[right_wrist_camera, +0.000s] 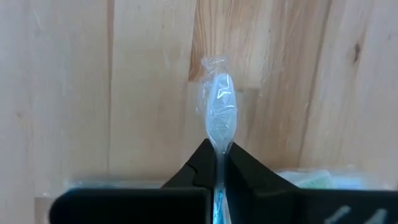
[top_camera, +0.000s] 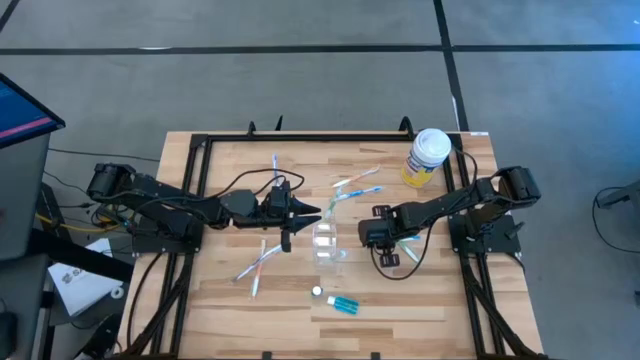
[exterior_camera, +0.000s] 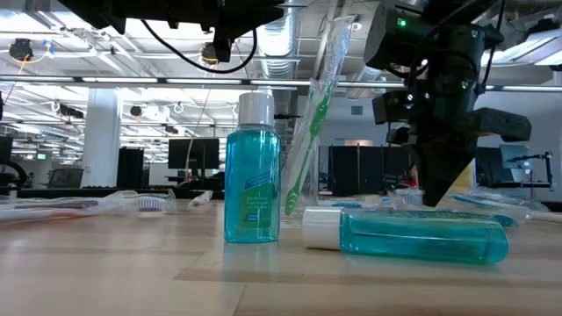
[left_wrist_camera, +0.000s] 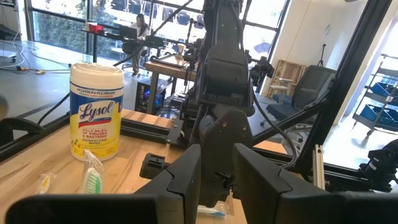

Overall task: Pick & Place toothbrushing station
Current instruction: Put the bottom right blue toothbrush into the transparent organizer

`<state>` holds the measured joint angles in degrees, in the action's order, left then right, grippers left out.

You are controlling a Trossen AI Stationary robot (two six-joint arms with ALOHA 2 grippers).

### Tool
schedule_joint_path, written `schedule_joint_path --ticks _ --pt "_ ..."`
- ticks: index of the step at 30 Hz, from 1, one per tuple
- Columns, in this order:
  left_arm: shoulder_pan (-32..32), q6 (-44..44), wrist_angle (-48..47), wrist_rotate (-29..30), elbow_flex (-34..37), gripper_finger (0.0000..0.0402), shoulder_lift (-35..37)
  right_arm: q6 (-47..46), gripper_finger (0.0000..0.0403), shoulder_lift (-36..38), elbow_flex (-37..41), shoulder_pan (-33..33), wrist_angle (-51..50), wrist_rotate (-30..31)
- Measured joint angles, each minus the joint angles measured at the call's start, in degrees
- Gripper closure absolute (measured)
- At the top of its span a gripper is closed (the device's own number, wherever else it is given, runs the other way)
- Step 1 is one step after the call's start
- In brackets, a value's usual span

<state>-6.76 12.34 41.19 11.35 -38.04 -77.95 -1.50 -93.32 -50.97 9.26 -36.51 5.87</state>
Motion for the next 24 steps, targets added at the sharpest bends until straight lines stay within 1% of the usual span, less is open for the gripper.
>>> schedule_joint_path --ticks 4,10,16,21,24 --pt "0.00 0.00 0.00 -0.05 0.00 0.0311 0.00 0.00 0.0387 0.00 -2.72 0.04 -2.79 0.00" --pt "-0.02 0.00 0.00 -0.21 0.00 0.0311 0.00 0.47 0.0397 0.02 -7.11 0.04 -6.68 0.17" --pt "-0.02 0.00 0.00 -0.20 0.00 0.0311 0.00 1.96 0.0384 0.04 -11.58 0.02 -10.27 0.22" --pt "-0.01 0.00 0.00 -0.19 0.00 0.0311 0.00 3.59 0.0397 0.04 -15.74 0.02 -12.73 0.20" --pt "-0.02 0.00 0.00 -0.17 0.00 0.0311 0.00 4.38 0.0393 0.04 -18.40 0.02 -13.81 0.22"
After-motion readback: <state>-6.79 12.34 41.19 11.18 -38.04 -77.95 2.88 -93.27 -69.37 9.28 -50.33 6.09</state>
